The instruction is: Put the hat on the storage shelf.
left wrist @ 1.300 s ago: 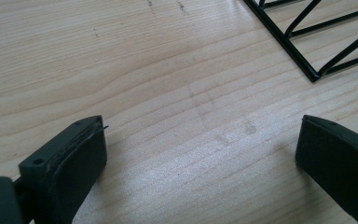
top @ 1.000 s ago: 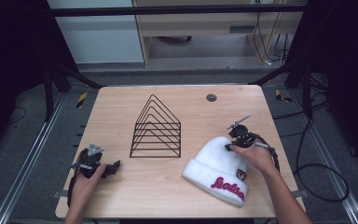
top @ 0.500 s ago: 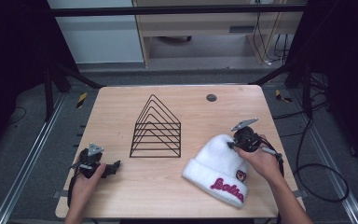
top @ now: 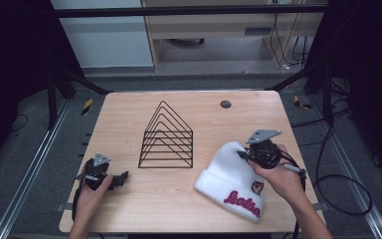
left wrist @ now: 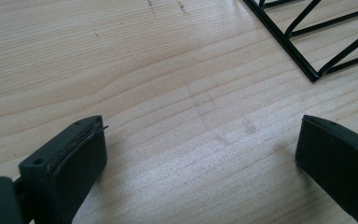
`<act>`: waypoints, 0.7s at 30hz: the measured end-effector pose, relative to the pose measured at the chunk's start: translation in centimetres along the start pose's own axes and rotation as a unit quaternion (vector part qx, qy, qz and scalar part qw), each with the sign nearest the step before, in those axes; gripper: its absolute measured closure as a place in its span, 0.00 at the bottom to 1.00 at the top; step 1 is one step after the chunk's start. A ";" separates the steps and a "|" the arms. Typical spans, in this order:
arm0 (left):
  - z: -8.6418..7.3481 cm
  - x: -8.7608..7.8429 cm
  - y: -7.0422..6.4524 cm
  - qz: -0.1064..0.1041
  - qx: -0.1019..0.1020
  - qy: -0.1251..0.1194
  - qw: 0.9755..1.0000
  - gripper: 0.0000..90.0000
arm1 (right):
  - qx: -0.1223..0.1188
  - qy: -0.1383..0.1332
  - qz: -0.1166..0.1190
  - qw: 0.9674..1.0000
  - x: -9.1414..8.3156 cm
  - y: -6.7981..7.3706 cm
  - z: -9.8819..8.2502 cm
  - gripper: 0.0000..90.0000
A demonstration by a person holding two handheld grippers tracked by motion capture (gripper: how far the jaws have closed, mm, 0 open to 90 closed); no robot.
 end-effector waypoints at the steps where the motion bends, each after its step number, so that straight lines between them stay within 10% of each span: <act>1: 0.0 0.0 0.0 0.000 0.000 0.000 1.000 0.01 | -0.002 -0.006 0.003 1.000 -0.4 0.3 0.2 0.91; 21: 0.4 -0.7 0.4 0.016 0.004 -0.018 1.000 0.05 | -0.049 -0.077 0.014 0.996 -5.2 4.0 3.6 0.91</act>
Point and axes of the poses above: each handheld gripper's, and its own axes: x roughly forward along the jaws, z roughly out of its top, y roughly to its left, the point moved 10 cm from there along x, roughly forward along the jaws, and after that the axes turned 9 degrees about x, right-handed, at the moved point
